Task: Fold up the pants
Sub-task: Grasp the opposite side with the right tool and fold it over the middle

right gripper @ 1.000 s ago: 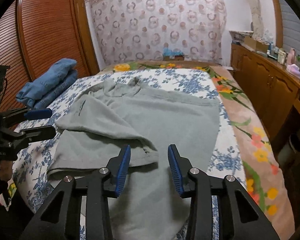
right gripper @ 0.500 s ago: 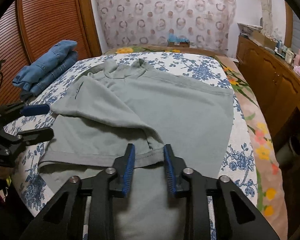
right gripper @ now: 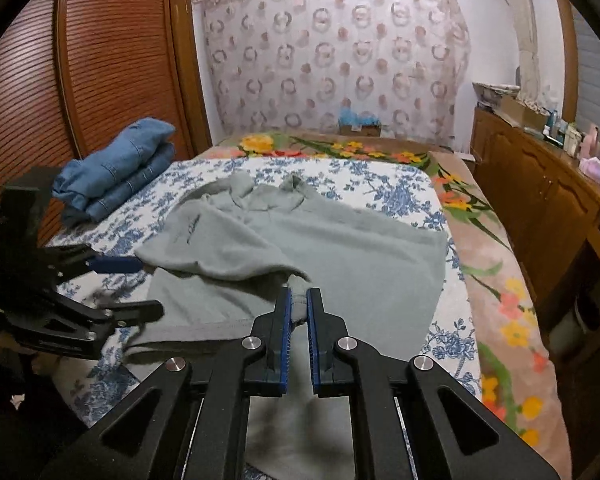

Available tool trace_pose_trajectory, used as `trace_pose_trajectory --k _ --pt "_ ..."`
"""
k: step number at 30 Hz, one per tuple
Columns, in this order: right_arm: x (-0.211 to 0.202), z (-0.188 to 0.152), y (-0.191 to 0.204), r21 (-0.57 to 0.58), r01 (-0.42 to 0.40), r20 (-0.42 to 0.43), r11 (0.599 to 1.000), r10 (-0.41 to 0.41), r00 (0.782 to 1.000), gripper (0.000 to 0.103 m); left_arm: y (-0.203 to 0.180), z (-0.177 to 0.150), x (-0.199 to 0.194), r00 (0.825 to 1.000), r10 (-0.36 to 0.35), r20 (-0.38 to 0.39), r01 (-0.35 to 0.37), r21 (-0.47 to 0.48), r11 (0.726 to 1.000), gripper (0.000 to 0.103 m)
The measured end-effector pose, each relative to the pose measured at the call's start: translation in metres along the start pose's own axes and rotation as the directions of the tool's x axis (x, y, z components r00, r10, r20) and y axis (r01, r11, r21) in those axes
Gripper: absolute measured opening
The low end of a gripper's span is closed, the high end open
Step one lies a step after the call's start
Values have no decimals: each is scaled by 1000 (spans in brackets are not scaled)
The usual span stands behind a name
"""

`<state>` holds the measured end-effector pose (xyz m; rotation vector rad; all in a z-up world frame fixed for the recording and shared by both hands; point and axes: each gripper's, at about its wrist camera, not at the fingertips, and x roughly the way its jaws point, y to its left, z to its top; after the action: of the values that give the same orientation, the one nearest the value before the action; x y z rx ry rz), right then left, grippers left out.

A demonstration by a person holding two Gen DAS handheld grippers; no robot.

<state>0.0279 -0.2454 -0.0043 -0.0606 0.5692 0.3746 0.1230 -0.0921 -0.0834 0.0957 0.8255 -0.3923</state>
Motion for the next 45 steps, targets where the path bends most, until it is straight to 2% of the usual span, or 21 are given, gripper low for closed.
trace_pose_trajectory --k 8,21,32,36,38,45 --pt "-34 -18 -5 32 10 51 999 -12 999 7 -1 1 -11 1000 2 29 -2 -1 1000 75" --pt "-70 -55 -7 97 31 8 995 -31 999 7 -15 4 -14 999 -22 32 21 27 999 75" --pt "-53 -69 -19 148 31 -96 988 -17 995 7 -19 -1 -7 1000 -25 1 25 44 999 75" --pt "-55 -64 -23 164 23 -90 986 -8 996 7 -20 -5 -2 1000 -18 -22 19 51 999 75" --pt "-55 -65 -23 158 22 -86 987 -8 996 12 -21 -7 1 999 -9 -34 11 57 998 75" --pt "-66 -61 -21 128 59 -31 990 -55 998 15 -17 -11 5 999 -11 -54 13 46 999 76"
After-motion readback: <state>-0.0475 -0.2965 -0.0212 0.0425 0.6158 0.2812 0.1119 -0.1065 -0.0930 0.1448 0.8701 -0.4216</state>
